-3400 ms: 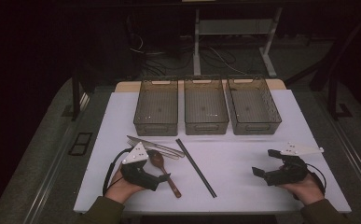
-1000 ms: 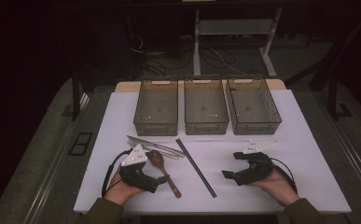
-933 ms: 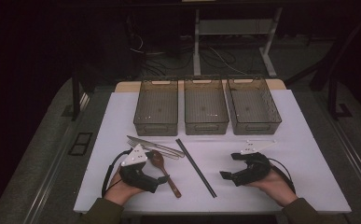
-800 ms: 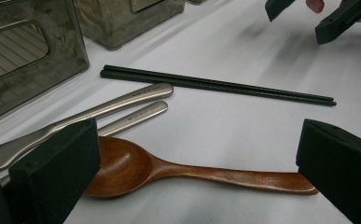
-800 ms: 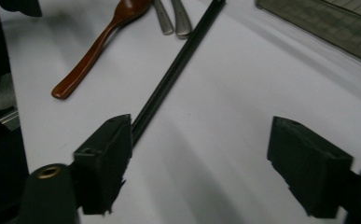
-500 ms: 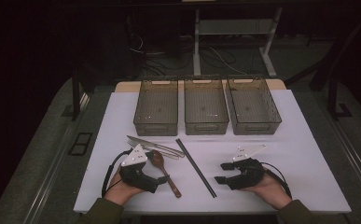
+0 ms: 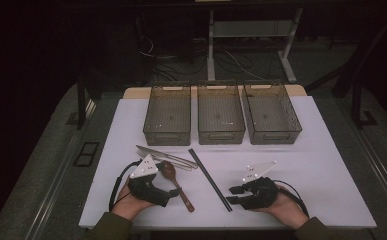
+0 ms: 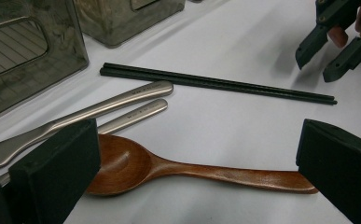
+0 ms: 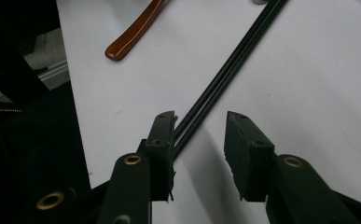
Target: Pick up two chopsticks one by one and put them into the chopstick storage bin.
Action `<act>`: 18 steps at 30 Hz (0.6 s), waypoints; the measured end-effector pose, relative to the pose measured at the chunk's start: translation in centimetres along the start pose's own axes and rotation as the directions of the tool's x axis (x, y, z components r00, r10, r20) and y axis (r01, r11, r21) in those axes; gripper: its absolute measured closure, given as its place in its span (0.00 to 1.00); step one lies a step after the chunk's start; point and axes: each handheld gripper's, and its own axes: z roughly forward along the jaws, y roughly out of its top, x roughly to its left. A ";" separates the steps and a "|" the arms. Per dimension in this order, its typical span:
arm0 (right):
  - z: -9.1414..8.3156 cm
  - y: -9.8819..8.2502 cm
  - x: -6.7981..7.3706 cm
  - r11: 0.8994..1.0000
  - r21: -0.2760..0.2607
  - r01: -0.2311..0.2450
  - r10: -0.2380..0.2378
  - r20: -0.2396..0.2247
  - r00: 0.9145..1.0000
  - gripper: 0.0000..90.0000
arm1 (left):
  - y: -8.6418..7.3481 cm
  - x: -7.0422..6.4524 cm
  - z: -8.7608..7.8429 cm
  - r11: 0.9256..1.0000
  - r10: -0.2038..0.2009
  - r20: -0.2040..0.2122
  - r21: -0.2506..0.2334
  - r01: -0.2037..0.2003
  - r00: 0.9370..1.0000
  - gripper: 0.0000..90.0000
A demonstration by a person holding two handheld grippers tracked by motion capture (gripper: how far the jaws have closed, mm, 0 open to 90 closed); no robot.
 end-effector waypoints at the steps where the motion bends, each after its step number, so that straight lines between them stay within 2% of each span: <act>1: 0.1 0.0 0.2 1.000 0.006 -0.002 0.002 -0.007 1.000 0.72 | 0.0 0.0 0.0 1.000 -0.001 0.000 -0.004 0.001 1.000 0.00; 11: 0.6 -0.1 0.8 0.998 0.043 0.037 -0.037 -0.012 0.999 0.75 | 0.0 0.0 0.0 1.000 0.005 0.000 0.003 -0.005 1.000 0.00; 18: 0.9 -0.2 1.1 0.997 0.067 0.041 -0.040 -0.013 0.999 0.78 | 0.0 -0.1 0.0 1.000 0.006 -0.001 0.001 -0.006 1.000 0.00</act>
